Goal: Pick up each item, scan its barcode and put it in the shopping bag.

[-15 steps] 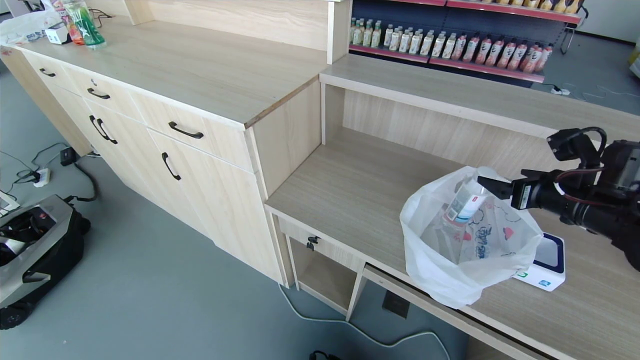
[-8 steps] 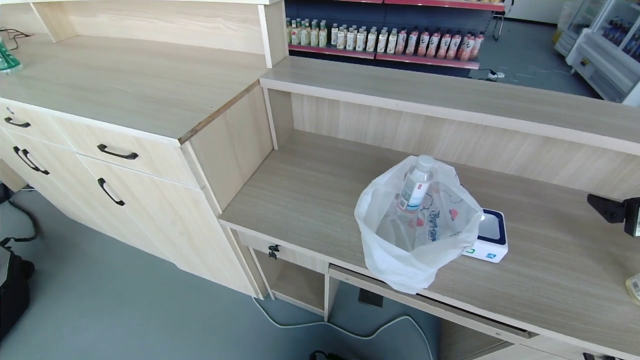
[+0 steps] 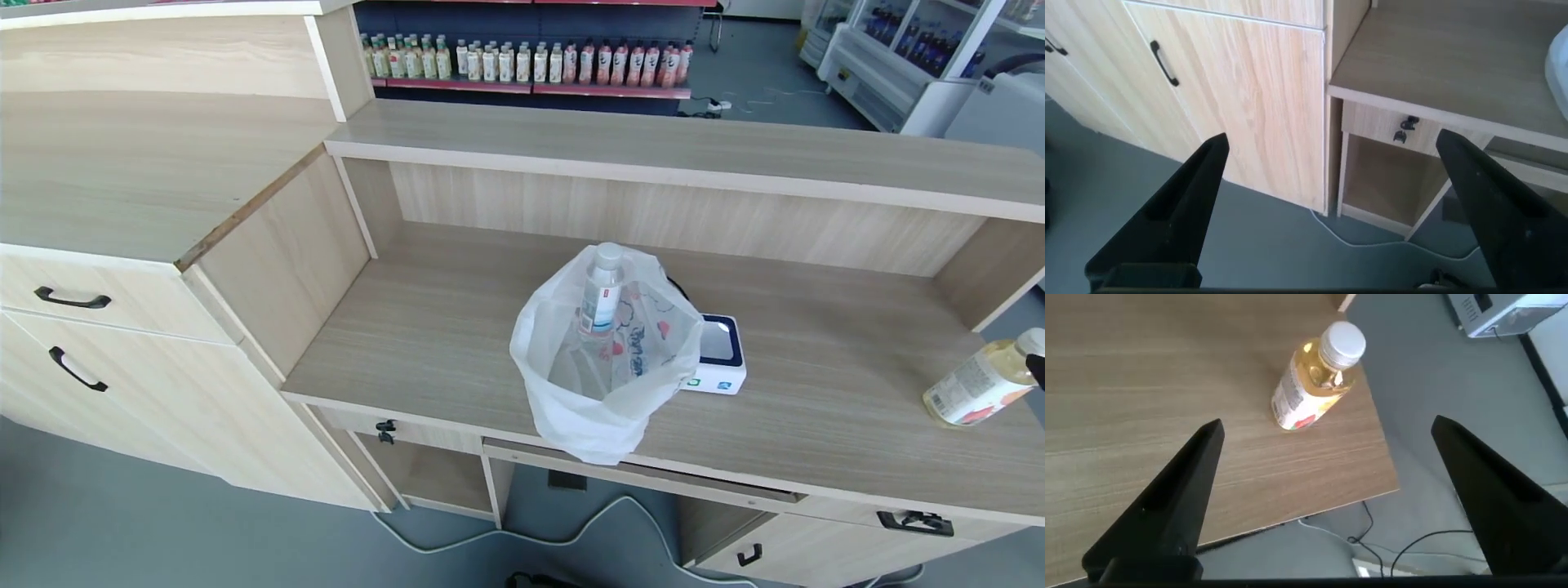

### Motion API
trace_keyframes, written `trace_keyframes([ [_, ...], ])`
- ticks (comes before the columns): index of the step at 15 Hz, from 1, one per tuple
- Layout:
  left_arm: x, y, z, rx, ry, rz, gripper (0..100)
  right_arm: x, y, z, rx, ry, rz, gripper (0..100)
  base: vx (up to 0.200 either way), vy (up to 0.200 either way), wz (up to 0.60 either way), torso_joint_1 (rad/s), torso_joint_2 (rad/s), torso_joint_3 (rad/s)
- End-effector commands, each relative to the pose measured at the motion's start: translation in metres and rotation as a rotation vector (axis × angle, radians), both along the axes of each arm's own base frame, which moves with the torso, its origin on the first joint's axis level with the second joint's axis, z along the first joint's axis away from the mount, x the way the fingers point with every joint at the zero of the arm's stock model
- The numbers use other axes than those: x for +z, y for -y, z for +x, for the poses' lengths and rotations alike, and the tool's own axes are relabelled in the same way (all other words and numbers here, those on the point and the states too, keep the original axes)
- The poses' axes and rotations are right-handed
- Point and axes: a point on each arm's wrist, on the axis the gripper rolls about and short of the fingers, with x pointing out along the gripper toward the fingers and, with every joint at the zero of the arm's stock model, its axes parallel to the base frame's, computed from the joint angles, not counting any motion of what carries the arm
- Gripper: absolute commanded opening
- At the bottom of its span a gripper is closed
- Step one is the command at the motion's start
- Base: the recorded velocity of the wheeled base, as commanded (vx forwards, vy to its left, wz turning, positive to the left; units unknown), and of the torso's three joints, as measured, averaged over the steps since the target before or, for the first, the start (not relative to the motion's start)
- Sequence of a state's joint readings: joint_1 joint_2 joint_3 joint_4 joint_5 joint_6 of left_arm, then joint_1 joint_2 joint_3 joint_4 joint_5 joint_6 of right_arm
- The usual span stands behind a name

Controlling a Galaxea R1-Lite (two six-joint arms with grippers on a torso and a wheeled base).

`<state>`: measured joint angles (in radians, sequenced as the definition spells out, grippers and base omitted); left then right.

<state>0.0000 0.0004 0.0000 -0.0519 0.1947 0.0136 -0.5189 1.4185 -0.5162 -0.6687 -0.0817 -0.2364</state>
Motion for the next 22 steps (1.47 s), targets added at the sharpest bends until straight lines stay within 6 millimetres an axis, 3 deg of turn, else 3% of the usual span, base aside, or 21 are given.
trace_keyframes([
  [1,0.0,0.0,0.0,0.0,0.001,0.0,100,-0.034,0.016,0.001,-0.064,-0.063,0.053,100,0.0,0.0,0.0,0.0,0.0,0.0],
  [5,0.0,0.0,0.0,0.0,0.001,0.0,100,-0.025,0.014,0.002,-0.041,-0.043,-0.057,100,0.0,0.0,0.0,0.0,0.0,0.0],
  [7,0.0,0.0,0.0,0.0,0.001,0.0,100,-0.021,0.015,0.001,-0.048,-0.007,-0.078,100,0.0,0.0,-0.6,0.002,0.0,0.002],
  [11,0.0,0.0,0.0,0.0,-0.001,-0.001,100,-0.024,0.023,0.006,-0.052,0.065,0.035,100,0.0,0.0,-0.15,-0.002,0.0,0.001],
  [14,0.0,0.0,0.0,0.0,0.001,0.0,100,-0.04,0.031,0.021,-0.017,0.097,0.122,100,0.0,0.0,0.0,0.0,0.0,0.0],
  [16,0.0,0.0,0.0,0.0,0.001,0.0,100,-0.053,0.043,0.041,0.061,0.102,0.13,100,0.0,0.0,0.0,0.0,0.0,0.0],
  [18,0.0,0.0,0.0,0.0,0.001,-0.001,100,-0.071,0.05,0.052,0.106,0.048,0.085,100,0.0,0.0,0.0,0.0,0.0,0.0],
  [22,0.0,0.0,0.0,0.0,0.001,0.0,100,-0.085,0.06,0.064,0.122,0.028,-0.006,100,0.0,0.0,0.0,0.0,0.0,0.0],
])
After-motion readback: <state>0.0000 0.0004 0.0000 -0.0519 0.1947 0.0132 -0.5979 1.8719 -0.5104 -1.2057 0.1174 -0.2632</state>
